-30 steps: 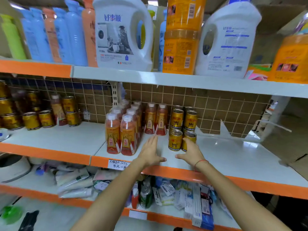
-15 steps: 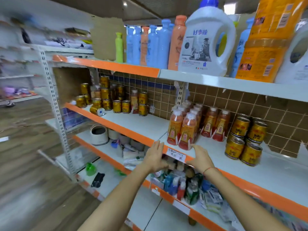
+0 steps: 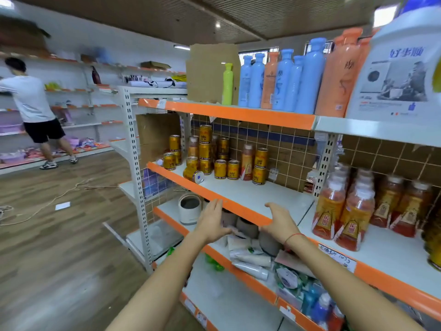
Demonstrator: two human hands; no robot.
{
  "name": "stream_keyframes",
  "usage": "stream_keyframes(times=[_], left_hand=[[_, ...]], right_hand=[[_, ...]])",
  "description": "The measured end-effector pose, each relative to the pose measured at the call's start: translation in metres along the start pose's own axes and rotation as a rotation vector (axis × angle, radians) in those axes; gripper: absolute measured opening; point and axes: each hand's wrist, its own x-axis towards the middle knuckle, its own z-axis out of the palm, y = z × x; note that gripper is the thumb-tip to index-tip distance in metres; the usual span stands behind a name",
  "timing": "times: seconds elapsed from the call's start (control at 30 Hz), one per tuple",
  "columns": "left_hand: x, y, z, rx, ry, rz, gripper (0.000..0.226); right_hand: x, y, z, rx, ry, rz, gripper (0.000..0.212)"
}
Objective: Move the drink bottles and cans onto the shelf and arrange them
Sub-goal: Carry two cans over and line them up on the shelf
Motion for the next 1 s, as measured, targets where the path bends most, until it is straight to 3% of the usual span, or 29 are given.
stream_keyframes(times=[0.5,0.83,1.0], left_hand=[[0.03,-0.136,-0.047,-0.018,0.069,-0.071,0.099],[0.1,-0.178,-0.079,0.01,0.133,-0.084,0.09],[0.148,-0.185,-0.1,0.049,0.151,-0.111,0.101]], right_hand=[[0.085,-0.086,0.068,-0.062,-0.044,-0.029,0.077],[0.174,-0.108,0.087,-0.134,-0.089,-0.061,0.074],[0.229,-0.109,0.083,-0.166,-0.061,-0.109,0.073]])
